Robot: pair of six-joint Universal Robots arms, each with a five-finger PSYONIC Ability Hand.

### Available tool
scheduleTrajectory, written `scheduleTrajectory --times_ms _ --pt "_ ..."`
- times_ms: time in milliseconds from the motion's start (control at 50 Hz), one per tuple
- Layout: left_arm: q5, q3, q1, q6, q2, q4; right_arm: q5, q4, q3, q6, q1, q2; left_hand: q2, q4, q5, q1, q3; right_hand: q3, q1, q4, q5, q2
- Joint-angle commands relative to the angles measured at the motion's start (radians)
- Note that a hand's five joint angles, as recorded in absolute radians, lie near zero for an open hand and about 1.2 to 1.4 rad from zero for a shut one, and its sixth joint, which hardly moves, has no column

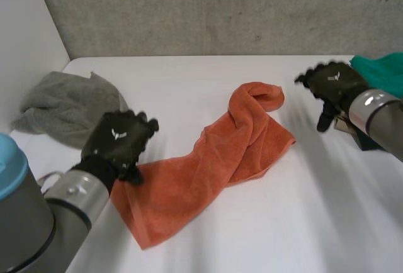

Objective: Fold the laundry.

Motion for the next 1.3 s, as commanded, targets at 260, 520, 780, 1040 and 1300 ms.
scheduleTrajectory --times_ms 260,520,780,1040,1300 --pt "-0.001 -0.136 -0.045 -0.016 -0.027 -0.095 -0.21 -0.101 -0.047 -0.054 -0.019 0.28 -0.01 -0.002 0.003 -0.019 -0.017 0.261 0.261 0.261 0.254 0.26" --pt "-0.001 -0.136 -0.043 -0.004 -0.126 0.004 -0.203 -0.198 -0.111 -0.079 -0.016 0.387 0.072 0.08 0.085 0.063 0.065 0.469 0.469 0.469 0.462 0.468" --pt "-0.004 -0.101 -0.046 -0.001 -0.199 0.065 -0.194 -0.247 -0.117 -0.042 0.013 0.375 0.999 1.008 1.012 0.99 0.992 1.106 1.105 1.105 1.098 1.104" --pt "-0.01 0.041 -0.032 -0.013 0.168 0.034 -0.191 -0.155 -0.031 -0.022 -0.037 0.128 0.999 1.008 1.012 0.99 0.992 1.106 1.105 1.105 1.098 1.104" --pt "-0.002 0.206 0.081 -0.074 0.221 -0.016 -0.191 -0.06 -0.051 0.091 -0.057 -0.151 0.999 1.008 1.012 0.99 0.992 1.106 1.105 1.105 1.098 1.104"
